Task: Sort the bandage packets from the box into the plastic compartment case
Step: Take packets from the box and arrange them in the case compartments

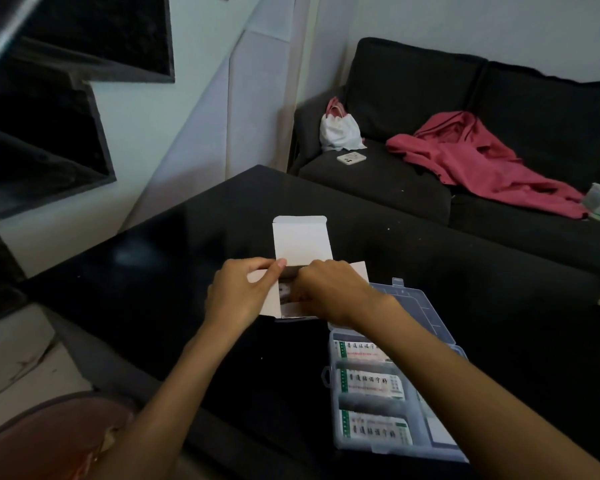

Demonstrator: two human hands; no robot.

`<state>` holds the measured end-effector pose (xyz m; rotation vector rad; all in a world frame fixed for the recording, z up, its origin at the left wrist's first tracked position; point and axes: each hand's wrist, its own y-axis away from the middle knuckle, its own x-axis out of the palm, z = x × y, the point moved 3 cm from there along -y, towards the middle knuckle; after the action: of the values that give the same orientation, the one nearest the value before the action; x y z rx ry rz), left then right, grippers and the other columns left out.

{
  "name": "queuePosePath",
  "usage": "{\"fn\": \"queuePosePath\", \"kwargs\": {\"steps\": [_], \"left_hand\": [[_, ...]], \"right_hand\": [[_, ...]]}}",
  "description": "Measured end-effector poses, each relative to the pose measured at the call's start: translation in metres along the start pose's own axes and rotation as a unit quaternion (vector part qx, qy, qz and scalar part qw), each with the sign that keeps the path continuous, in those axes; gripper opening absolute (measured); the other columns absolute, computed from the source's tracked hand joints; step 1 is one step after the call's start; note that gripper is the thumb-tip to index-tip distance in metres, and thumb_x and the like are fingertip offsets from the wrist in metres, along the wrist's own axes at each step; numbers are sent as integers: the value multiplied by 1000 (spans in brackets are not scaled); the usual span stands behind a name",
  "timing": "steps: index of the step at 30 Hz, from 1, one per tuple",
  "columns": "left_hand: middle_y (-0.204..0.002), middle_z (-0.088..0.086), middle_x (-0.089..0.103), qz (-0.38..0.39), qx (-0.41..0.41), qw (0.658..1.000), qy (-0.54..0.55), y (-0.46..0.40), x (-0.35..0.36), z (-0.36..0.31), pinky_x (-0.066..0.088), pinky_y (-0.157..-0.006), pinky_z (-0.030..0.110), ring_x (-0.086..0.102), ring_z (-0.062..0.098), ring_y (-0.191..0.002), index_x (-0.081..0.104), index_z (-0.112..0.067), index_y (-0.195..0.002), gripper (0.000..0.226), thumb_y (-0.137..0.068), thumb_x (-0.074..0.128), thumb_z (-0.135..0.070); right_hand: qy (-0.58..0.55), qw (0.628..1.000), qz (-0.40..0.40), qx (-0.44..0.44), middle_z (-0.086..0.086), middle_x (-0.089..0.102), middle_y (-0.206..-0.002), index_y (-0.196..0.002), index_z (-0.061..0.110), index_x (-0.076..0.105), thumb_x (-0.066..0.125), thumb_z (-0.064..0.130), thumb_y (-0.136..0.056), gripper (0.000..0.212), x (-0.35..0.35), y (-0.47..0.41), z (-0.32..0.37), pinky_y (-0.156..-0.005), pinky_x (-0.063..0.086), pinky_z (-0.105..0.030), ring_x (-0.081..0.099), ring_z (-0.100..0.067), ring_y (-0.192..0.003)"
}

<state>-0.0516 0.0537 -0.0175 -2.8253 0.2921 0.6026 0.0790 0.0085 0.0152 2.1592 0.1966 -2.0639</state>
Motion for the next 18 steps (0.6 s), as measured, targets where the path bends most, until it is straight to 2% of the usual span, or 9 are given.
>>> {"fn": "queuePosePath", "kwargs": {"steps": [6, 9, 13, 15, 18], "left_hand": [[-90, -16, 71, 8, -5, 999, 41, 0, 5, 0, 49, -91, 43, 64, 11, -96, 75, -30, -89, 36, -76, 60, -61], [-90, -16, 71, 8, -5, 999, 47, -1, 5, 0, 50, -90, 41, 64, 9, -95, 75, -29, -90, 23, -82, 65, -49], [-94, -4, 72, 29, -47, 989, 137, -3, -4, 0, 56, -81, 32, 67, 9, -87, 69, -22, -105, 28, -78, 75, -29], [-93, 5, 72, 28, -50, 985, 161, -3, -7, -1, 57, -75, 29, 68, 10, -82, 68, -19, -104, 28, -77, 76, -13], [-91, 6, 72, 9, -67, 981, 180, -5, -10, 0, 56, -68, 26, 68, 10, -78, 67, -19, -105, 31, -77, 75, -6]], "right_hand": [[4, 999, 39, 3, -9, 64, -105, -107, 11, 65, 60, 25, -90, 24, 3, -5, -4, -77, 45, -27, 61, -23, -91], [23, 999, 46, -7, -10, 64, -107, -110, 9, 61, 59, 23, -91, 24, 4, -13, -1, -81, 48, -30, 62, -25, -92], [15, 999, 30, -16, -7, 62, -102, -105, 11, 65, 58, 24, -91, 20, -2, -13, -6, -73, 45, -26, 61, -24, -92], [-10, 1000, 6, -9, -4, 63, -101, -103, 14, 68, 59, 26, -90, 20, -13, -7, -12, -72, 45, -25, 60, -20, -90], [-54, 997, -53, 1, -1, 67, -110, -111, 19, 67, 61, 27, -89, 24, -28, 4, -18, -73, 43, -20, 60, -11, -89]]}}
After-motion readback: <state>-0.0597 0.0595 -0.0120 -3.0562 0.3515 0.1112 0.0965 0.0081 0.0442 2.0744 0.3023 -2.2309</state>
